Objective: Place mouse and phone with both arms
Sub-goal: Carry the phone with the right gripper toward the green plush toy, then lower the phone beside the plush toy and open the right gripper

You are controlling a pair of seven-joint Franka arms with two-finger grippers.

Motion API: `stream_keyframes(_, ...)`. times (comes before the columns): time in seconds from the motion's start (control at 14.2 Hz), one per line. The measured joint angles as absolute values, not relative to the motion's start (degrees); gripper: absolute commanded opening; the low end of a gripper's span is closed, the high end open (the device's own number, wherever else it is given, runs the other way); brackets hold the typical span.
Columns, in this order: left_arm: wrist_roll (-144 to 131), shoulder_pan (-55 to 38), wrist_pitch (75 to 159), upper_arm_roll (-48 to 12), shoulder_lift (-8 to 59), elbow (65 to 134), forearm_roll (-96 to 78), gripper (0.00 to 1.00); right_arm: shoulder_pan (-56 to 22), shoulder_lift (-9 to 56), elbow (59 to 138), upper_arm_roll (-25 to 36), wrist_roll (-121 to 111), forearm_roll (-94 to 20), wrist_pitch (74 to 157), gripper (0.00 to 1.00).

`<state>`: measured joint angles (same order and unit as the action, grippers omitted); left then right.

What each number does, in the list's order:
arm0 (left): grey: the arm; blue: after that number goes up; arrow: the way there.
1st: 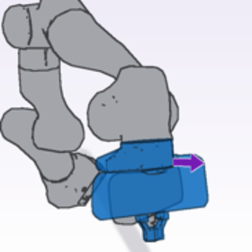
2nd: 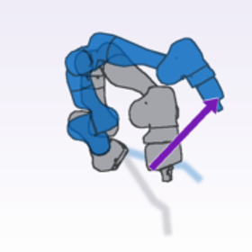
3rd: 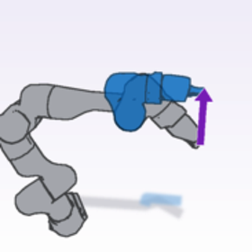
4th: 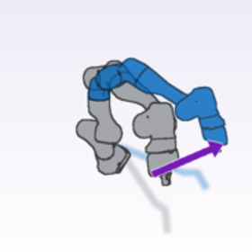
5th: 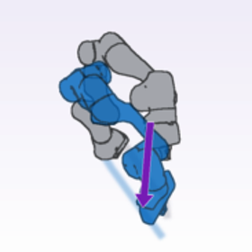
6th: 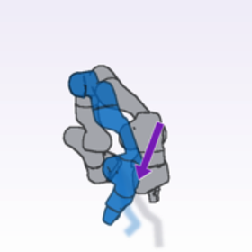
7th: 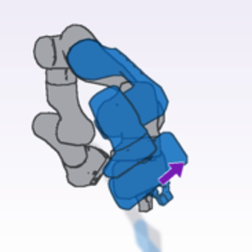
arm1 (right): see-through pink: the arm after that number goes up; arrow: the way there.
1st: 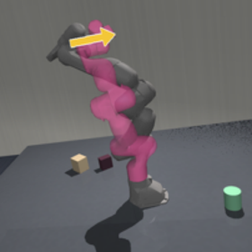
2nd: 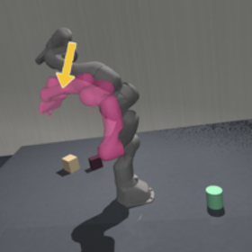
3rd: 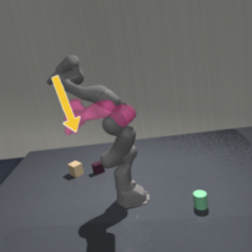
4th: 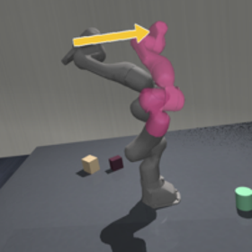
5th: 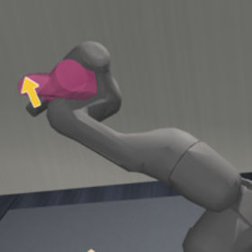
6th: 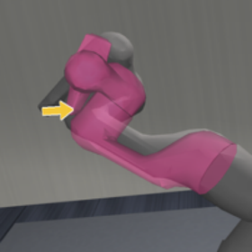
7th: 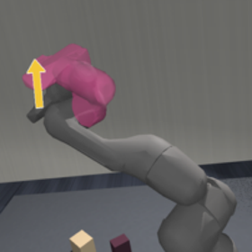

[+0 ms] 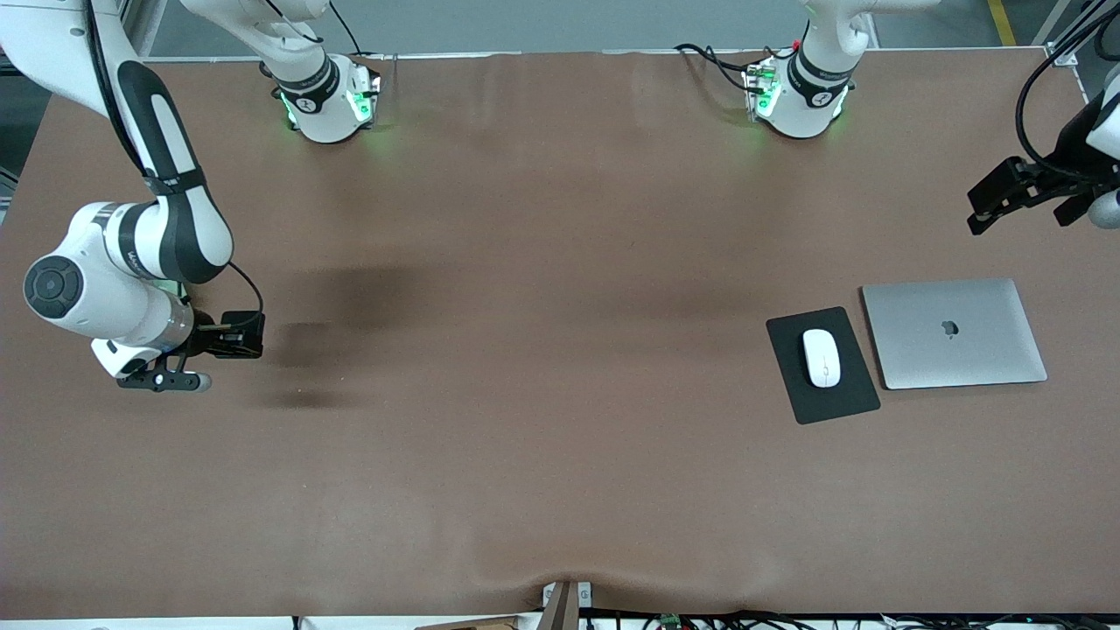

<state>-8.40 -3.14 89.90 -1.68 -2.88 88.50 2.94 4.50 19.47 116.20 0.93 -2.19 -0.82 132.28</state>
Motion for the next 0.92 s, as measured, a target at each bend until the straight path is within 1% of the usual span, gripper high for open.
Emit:
stream_keyframes(0.28, -6.9, -3.2, 89.1, -1.5, -3.0, 88.8, 2.8, 1.00, 8.5, 20.8, 118.7, 1.0, -2.7, -0.3, 134.7, 0.00)
stream_keyframes(0.49, -6.6, -3.3, 87.3, -1.5, -3.0, 88.9, 2.8, 1.00, 11.4, 23.7, 119.1, 1.0, -3.4, 2.1, 138.4, 0.00)
stream_keyframes(0.78, -5.7, -3.3, 84.9, -1.5, -3.0, 88.9, 1.4, 1.00, 14.6, 27.9, 119.2, 1.0, -8.1, 2.4, 142.2, 0.01)
stream_keyframes(0.85, -5.7, -3.3, 84.9, -1.5, -3.0, 88.9, 0.6, 1.00, 15.3, 28.5, 119.2, 1.0, -8.8, 2.4, 142.7, 0.02)
stream_keyframes(0.92, -5.7, -3.3, 84.9, -1.5, -3.0, 88.9, 0.3, 1.00, 15.8, 29.0, 119.2, 1.0, -9.1, 2.4, 143.0, 0.09)
